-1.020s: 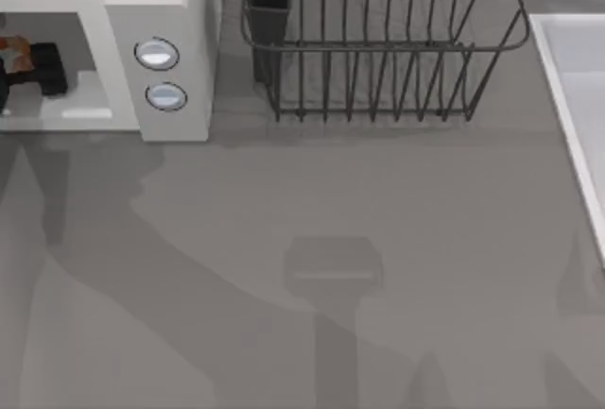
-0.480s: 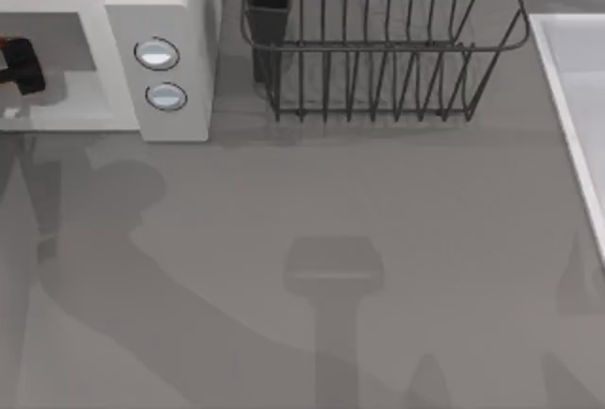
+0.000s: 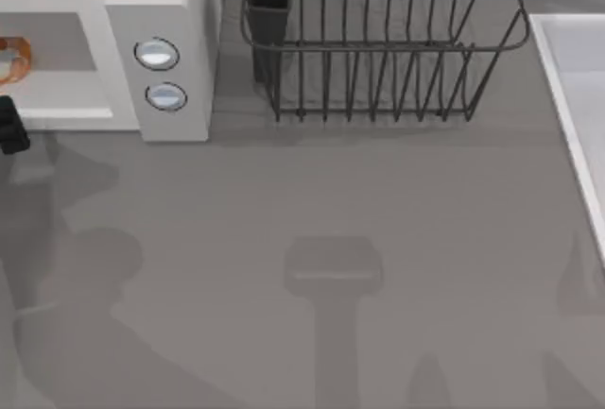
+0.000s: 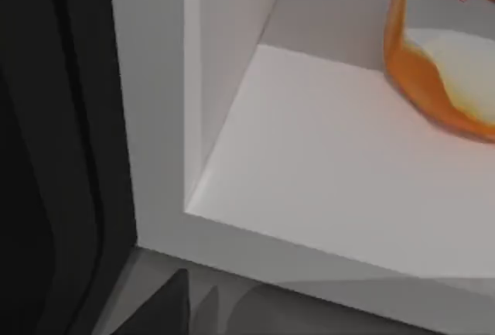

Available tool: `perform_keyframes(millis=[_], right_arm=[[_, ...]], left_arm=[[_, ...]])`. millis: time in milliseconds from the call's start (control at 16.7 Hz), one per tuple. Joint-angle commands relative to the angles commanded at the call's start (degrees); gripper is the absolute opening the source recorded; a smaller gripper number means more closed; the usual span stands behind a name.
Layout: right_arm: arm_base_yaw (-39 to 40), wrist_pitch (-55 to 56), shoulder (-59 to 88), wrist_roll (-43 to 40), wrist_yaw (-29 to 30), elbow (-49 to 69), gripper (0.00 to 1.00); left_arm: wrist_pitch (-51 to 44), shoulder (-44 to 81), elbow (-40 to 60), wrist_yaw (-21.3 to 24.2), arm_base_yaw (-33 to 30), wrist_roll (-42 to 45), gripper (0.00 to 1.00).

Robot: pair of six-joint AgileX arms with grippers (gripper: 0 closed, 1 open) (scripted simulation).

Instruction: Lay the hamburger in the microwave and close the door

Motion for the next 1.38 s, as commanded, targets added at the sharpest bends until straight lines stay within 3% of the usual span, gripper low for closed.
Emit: perform_keyframes(millis=[720, 1380], right_arm=[[0.0, 0.0, 0.0, 0.0, 0.0, 0.0, 1.0], [0.0, 0.0, 0.0, 0.0, 0.0, 0.0, 1.0]], left_arm=[[15.03, -6.44, -20.59, 0.86, 1.83, 6.52, 1.0], [15.58, -9.51, -19.42, 0.56, 2.99, 6.39, 1.0]])
